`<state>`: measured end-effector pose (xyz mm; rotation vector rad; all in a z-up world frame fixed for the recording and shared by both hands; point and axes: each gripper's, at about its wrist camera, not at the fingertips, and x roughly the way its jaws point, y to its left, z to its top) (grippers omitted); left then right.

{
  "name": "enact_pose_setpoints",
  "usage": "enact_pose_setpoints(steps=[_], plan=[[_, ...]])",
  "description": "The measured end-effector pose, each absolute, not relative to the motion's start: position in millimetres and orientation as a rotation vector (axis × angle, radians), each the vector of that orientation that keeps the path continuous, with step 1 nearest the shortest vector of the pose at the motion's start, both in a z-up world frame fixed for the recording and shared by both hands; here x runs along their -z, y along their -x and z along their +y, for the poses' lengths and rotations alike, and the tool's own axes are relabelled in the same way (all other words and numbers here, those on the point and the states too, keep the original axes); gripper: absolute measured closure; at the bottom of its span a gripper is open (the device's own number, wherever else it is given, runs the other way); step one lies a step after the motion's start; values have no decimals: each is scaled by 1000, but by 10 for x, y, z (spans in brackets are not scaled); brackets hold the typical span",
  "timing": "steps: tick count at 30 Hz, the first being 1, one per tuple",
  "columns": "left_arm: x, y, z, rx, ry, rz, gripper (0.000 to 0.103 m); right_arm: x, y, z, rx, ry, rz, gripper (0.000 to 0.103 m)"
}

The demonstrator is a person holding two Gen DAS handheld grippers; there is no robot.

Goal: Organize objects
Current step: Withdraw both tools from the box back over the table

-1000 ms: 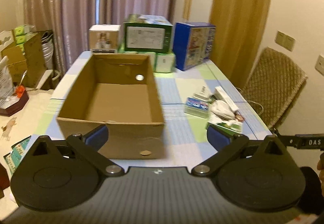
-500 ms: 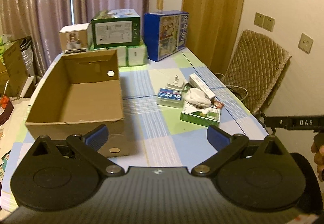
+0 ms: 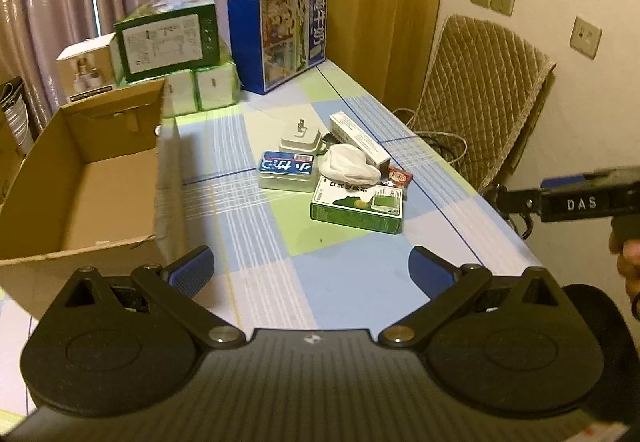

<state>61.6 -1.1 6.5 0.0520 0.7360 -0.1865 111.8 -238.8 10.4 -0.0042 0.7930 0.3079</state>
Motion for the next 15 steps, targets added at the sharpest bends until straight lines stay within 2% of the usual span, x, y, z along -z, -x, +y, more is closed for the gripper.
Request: enact_pose_setpoints(steps=[6,15], plan=[[172,-1001,-172,157,-43,782,1,111,-1525,-2426,-336,55,843,35],[544,-1549,-345,118,-69,832,1,493,-2200,-2273,-450,213,897,35]])
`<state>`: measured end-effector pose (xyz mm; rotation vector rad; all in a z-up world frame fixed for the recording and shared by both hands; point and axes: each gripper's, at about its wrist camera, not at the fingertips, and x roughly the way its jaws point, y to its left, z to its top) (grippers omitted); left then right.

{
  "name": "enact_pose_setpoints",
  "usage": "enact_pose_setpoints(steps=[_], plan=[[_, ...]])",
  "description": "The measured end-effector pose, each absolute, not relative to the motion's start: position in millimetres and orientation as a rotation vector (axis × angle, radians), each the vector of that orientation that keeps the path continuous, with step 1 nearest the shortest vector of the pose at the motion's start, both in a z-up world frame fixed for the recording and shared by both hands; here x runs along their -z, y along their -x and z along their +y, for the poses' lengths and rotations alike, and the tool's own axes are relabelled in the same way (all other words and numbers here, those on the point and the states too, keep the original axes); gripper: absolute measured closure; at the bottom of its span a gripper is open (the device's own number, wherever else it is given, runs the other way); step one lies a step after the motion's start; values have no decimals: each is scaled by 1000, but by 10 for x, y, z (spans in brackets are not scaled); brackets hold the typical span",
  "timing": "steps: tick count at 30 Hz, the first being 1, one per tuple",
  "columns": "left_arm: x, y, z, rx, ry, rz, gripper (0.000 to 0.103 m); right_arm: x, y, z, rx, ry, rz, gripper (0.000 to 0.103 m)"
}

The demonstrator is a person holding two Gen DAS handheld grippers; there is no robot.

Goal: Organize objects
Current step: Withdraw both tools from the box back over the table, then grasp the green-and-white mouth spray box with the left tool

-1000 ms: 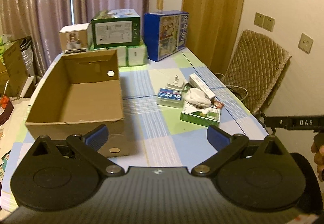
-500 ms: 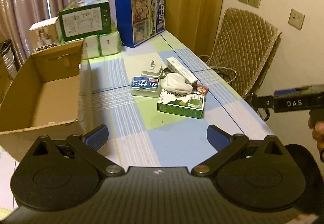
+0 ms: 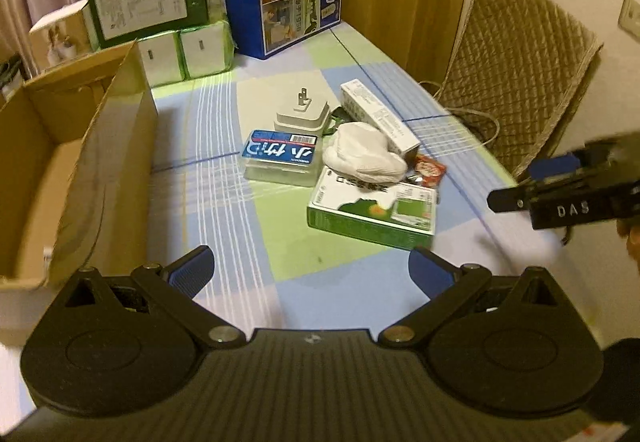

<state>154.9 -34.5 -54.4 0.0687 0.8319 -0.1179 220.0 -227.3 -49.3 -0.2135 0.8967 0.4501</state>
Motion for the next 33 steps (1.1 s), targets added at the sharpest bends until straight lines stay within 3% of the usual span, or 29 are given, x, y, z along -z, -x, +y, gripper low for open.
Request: enact_pose_setpoints(steps=[11,23,27,31,33], plan=[[770,-1853,-292,100,-11,873,1,918,-2768,-2089,-486,294,913,35],[898,-2044,-400,133,39,888,2,1007,-2500,-2082,-712,325,921,35],[1040,-2237,-600,144,55,946,16,990,-2582,-2222,-647,302,926,35],[1145,-2392,-716,125,48,972,18,957,-2651,-2290,-621,293,911,32],[1180,-2418,-735,130,25,989,27,939,-2685,-2276,-621,298,898,28]])
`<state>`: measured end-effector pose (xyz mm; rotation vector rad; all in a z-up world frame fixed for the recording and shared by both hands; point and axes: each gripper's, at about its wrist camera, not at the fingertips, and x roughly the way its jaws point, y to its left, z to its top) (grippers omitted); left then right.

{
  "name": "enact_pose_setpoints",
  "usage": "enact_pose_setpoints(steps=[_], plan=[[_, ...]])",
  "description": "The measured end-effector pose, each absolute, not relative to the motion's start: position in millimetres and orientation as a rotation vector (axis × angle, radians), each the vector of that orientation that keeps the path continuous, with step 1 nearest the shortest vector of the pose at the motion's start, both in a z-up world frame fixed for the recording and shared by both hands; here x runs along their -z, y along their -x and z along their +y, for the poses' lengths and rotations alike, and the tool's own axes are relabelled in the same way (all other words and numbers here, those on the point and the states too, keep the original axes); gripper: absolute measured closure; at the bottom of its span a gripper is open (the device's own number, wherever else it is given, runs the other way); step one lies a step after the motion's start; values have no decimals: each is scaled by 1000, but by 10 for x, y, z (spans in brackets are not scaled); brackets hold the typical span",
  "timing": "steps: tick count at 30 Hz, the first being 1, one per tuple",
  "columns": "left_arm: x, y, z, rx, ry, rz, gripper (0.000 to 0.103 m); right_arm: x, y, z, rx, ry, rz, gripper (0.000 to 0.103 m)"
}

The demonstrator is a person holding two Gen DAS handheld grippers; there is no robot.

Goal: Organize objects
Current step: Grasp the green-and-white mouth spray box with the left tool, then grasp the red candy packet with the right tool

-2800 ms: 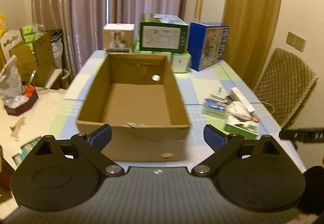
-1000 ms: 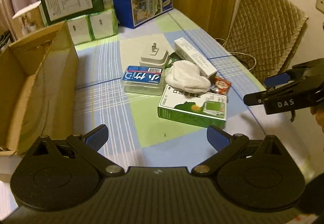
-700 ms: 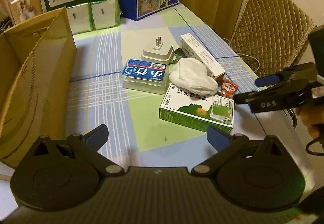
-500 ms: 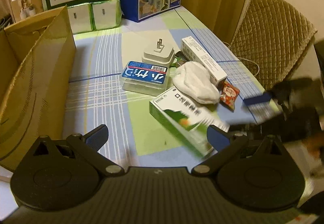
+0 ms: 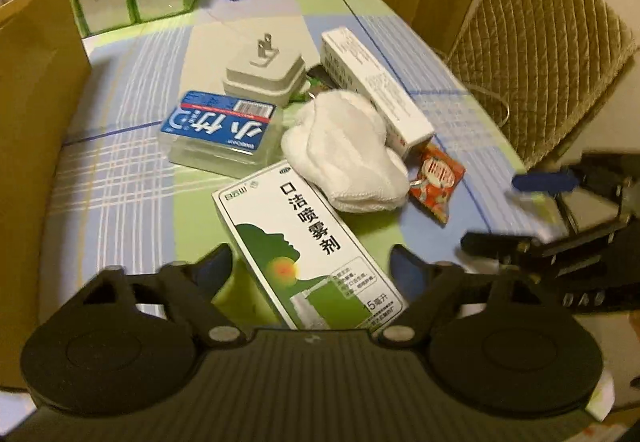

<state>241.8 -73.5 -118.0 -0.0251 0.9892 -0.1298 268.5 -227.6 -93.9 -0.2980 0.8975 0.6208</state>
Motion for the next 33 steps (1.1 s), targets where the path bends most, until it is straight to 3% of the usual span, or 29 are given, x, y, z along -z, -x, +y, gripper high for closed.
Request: enact_pose_setpoints(steps=[6,13,17,20,28,31,33], plan=[[1135,-2296,-627,149,-52,985,47,979,-2885,-2155,-675,298,880,27],[1110,-2070,-504,170,-110,969,51,1110,-3108,-2031,-715,341,912,28],[1105,-1996,-494,173,-126,961,52,1087,-3000,-2022,-716,356,926,49],[1100,-1906,-485,180,-134,958,52,1047,-2868,-2013,-708,321,974,56],[1076,-1538,-296,177,-131,965,52,975,-2384,-1863,-799,212,1072,55],[1079,-1398,-217,178,-135,959,52,958,-2276,-1787,-815,298,1056,41],[1079,-1342,-173,175,-131,955,52,921,-2241,-1803,-770,320,1052,37]])
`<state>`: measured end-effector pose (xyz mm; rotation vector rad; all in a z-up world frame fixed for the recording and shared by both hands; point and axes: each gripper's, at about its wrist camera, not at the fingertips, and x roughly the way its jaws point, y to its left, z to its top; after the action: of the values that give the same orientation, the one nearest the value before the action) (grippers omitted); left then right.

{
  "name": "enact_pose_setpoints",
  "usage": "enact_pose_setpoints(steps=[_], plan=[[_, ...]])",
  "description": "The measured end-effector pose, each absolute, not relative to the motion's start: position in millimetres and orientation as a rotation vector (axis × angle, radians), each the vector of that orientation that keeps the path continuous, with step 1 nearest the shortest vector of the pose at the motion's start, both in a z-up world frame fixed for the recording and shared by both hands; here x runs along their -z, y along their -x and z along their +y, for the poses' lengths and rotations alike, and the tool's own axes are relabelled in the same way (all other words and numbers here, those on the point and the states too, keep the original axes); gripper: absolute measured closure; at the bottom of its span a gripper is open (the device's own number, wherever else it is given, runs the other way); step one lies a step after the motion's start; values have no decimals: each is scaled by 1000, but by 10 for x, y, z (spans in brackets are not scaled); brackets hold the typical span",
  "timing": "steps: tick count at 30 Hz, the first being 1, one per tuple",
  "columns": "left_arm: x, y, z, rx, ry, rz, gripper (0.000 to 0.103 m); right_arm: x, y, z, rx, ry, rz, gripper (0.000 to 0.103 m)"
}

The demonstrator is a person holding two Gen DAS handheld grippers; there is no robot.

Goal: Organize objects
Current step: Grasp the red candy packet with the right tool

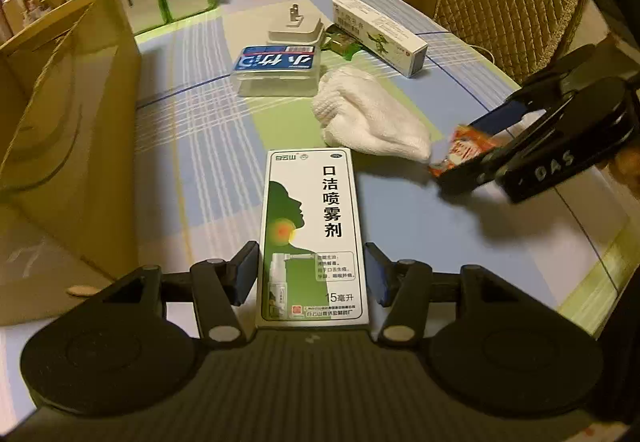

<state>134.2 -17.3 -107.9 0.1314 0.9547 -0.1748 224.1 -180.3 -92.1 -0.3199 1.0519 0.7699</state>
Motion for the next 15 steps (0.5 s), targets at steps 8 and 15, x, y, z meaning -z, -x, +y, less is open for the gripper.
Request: enact_pose_setpoints(steps=[8,15], plan=[[1039,-1311,-138,193,-108,936,49,857,-1989,-1844,-749,541,1019,29],[1073,-1441,-156,191,-127,940,45,989,-2015,-1824,-791,707,1055,26]])
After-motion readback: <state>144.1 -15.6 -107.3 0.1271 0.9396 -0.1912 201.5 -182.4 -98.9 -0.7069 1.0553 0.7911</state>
